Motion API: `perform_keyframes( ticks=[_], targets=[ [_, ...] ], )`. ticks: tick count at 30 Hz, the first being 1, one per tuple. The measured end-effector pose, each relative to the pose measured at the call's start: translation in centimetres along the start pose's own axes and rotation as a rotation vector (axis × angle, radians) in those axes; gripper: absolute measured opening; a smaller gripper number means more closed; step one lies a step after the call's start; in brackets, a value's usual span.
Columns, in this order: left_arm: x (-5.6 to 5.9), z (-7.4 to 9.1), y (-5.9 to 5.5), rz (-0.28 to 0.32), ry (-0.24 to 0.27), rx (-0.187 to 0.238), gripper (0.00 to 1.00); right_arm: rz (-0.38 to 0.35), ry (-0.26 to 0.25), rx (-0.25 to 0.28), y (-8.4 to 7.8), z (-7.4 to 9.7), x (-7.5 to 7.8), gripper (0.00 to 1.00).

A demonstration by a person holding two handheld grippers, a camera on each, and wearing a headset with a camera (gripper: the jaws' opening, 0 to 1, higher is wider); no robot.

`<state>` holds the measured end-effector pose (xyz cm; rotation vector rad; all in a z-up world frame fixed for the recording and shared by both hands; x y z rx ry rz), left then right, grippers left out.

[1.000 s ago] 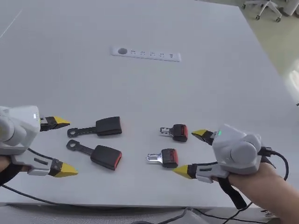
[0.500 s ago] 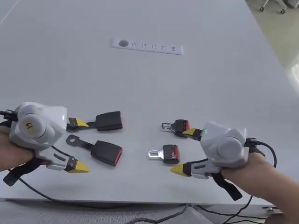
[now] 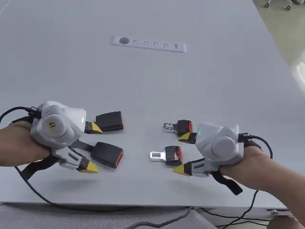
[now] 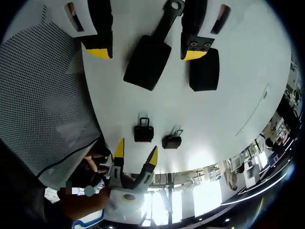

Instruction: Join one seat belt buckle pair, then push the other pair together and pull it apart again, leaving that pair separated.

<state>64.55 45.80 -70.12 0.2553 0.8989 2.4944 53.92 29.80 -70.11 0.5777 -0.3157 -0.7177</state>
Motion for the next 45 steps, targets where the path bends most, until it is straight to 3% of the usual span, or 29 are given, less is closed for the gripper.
perform_keyframes(
  ticks=[17, 29, 45],
  targets=[
    [-0.5, -1.5, -0.6, -0.031, -0.054, -0.061, 0.42, 0.04, 0.081, -0.054, -0.7, -1.2, 0.5, 0.38],
    [-0.9, -1.6, -0.9, -0.044, -0.041, -0.078, 0.37, 0.065, 0.1, -0.08, -1.1, -1.6, 0.6, 0.33],
    [-1.1, -1.7, -1.6, -0.039, -0.009, -0.096, 0.33, 0.108, 0.105, -0.123, -1.3, -2.0, 0.6, 0.33]
  ],
)
Point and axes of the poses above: the centre of the closed fingertips' face, and the gripper's own axes: z roughly backward along the fingers, x roughly to its right, y roughly out of its top, the point moved 2 cm from there along z, roughly backward along the fingers, and after that the axes turned 2 degrees about x, right-handed, at the moved point
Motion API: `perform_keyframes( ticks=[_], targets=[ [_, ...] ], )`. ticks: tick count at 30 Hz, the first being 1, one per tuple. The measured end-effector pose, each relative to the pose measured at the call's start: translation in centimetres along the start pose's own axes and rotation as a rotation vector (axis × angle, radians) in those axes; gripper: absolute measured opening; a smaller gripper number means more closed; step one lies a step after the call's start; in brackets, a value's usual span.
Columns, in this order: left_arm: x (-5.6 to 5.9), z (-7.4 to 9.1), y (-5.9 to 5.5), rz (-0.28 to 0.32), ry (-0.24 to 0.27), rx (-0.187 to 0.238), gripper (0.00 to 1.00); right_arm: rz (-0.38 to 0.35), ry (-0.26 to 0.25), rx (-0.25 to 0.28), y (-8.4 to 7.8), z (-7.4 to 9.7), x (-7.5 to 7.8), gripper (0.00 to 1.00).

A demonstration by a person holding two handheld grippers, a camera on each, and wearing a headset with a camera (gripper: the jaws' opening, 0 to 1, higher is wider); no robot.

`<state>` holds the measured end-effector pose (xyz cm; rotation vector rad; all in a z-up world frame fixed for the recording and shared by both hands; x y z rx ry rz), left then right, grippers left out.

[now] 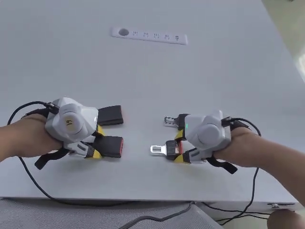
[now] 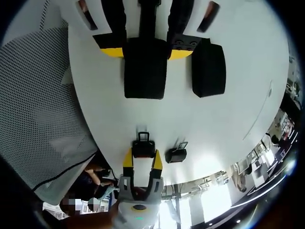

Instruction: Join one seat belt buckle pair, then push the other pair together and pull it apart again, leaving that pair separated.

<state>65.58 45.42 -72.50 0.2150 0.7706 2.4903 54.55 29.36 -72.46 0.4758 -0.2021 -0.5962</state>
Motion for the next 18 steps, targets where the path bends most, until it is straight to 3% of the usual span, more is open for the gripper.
perform_keyframes(
  ticks=[18],
  targets=[
    [-0.09, -0.2, -0.2, 0.007, 0.011, -0.041, 0.33, 0.009, -0.004, -0.024, 0.15, -0.19, 0.01, 0.33]
  ],
)
Point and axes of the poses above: the centre of the closed fingertips' face, and the gripper's own axes: z roughly backward along the fingers, x roughly to its right, y roughly out of its top, the point moved 2 cm from there along z, roughly backward along the fingers, and after that the axes turned 2 degrees about x, right-handed, at the moved point
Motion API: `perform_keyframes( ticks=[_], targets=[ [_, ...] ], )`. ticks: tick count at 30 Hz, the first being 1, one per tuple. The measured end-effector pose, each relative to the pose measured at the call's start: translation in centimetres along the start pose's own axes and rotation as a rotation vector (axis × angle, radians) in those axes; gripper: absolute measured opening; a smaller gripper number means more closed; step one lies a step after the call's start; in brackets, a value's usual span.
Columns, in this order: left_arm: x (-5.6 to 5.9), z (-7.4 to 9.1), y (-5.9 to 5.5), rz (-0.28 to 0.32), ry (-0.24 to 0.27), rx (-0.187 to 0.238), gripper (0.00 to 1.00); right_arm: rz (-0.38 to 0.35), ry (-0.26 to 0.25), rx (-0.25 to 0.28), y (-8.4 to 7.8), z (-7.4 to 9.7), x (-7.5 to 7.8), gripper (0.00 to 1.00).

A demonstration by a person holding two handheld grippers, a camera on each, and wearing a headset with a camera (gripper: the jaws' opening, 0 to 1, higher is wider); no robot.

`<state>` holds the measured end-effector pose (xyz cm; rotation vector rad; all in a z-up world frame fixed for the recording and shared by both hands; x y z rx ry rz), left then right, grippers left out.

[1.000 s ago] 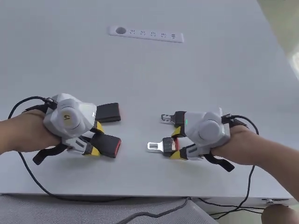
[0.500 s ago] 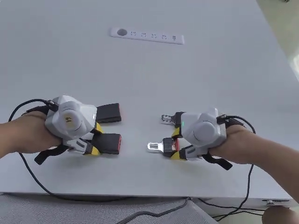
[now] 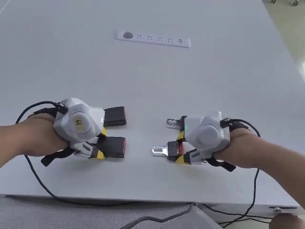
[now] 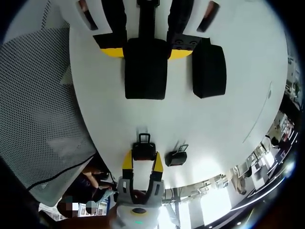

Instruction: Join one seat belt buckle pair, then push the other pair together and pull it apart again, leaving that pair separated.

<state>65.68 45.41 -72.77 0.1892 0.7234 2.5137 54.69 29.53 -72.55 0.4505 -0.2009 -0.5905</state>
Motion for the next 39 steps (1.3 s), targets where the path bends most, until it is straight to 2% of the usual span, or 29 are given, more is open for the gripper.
perform_keyframes(
  ticks=[14, 19, 23, 33, 39],
  targets=[
    [0.0, -0.1, 0.0, 0.012, 0.0, -0.017, 0.33, -0.017, -0.022, 0.008, 0.8, -0.5, 0.3, 0.33],
    [0.1, -0.1, 0.0, 0.024, 0.001, -0.023, 0.33, -0.001, -0.006, 0.017, 1.6, -0.9, 0.1, 0.33],
    [0.1, -0.1, 0.0, 0.027, 0.0, -0.029, 0.33, -0.018, -0.002, 0.038, 2.5, -1.3, -0.1, 0.33],
    [0.1, -0.1, 0.0, 0.031, 0.002, -0.038, 0.33, -0.057, -0.021, 0.087, 4.5, -2.3, 0.1, 0.33],
    [0.1, -0.1, 0.0, 0.033, 0.001, -0.043, 0.33, -0.043, -0.023, 0.099, 5.5, -2.8, -0.1, 0.33]
  ],
)
Point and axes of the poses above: the centre of the closed fingertips' face, and the gripper's own axes: z roughly backward along the fingers, x roughly to its right, y roughly out of its top, the point moved 2 cm from there along z, roughly backward along the fingers, and after that the axes turned 2 degrees about x, right-handed, at the moved point
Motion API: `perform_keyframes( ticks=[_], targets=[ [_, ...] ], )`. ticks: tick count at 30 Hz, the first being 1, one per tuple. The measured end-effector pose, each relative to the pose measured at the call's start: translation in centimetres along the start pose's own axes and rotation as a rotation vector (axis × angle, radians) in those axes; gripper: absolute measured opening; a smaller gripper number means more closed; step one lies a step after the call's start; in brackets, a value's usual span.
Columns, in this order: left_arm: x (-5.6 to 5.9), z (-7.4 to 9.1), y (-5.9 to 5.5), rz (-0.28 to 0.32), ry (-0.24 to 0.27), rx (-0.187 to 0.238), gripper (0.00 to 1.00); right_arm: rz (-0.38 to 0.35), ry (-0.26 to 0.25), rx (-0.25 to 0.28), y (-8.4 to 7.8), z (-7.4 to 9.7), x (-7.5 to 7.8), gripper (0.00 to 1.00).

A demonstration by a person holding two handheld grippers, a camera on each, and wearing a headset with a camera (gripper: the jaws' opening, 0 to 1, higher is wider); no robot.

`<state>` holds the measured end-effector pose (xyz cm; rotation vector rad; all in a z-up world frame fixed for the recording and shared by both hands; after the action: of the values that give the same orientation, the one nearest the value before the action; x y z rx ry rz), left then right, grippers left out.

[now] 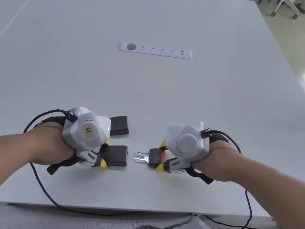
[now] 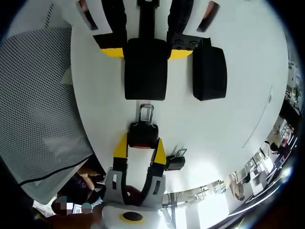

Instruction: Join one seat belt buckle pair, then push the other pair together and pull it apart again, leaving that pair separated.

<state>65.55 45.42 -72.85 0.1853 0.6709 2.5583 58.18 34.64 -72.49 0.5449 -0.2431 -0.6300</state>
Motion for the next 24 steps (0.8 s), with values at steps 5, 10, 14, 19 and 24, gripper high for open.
perform_keyframes(
  ticks=[5, 10, 14, 19, 24],
  targets=[
    [0.0, 0.0, 0.0, 0.003, 0.001, 0.001, 0.33, 0.012, 0.004, 0.001, 0.7, -0.6, -0.1, 0.33],
    [0.1, 0.0, 0.0, 0.007, 0.006, -0.003, 0.33, 0.032, 0.009, -0.004, 1.0, -0.7, -0.2, 0.33],
    [0.1, 0.1, 0.0, 0.009, 0.007, -0.005, 0.33, 0.041, 0.007, -0.012, 1.1, -0.7, -0.2, 0.33],
    [0.1, 0.1, 0.0, 0.005, 0.005, -0.004, 0.33, 0.046, 0.009, -0.005, 1.5, -0.8, -0.2, 0.33],
    [0.1, 0.1, 0.0, 0.004, 0.005, -0.003, 0.33, 0.057, 0.006, 0.005, 2.2, -1.1, -0.3, 0.33]
  ],
)
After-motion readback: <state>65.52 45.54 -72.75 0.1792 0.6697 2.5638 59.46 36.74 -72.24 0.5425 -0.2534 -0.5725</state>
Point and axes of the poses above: the centre of the closed fingertips' face, and the gripper's own axes: z roughly backward along the fingers, x roughly to its right, y roughly out of its top, the point moved 2 cm from there along z, roughly backward along the fingers, and after that the axes turned 2 degrees about x, right-handed, at the moved point
